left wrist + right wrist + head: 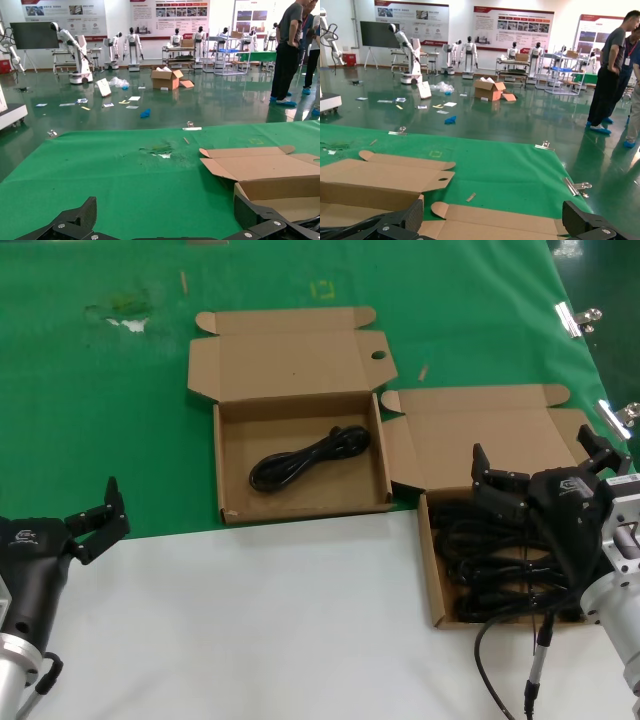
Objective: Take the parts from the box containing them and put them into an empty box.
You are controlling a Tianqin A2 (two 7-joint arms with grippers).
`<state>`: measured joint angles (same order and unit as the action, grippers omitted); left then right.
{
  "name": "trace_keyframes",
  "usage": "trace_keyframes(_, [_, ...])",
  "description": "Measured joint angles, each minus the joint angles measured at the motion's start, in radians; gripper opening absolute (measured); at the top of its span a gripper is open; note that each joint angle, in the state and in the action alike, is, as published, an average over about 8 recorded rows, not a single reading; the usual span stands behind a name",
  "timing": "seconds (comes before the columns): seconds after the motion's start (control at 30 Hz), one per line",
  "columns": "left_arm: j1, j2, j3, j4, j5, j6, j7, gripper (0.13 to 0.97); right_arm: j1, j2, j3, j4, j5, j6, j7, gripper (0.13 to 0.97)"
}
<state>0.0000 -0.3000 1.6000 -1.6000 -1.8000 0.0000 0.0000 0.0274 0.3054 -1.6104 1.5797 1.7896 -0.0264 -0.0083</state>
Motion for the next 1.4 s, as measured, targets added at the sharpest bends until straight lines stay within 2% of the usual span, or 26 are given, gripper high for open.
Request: trace_keyframes(1.4, [0.000, 0.000, 0.000, 0.000, 0.000, 0.000, 0.000, 0.966, 0.000, 0.000, 0.000, 0.000, 0.000, 0.000, 0.000, 0.966])
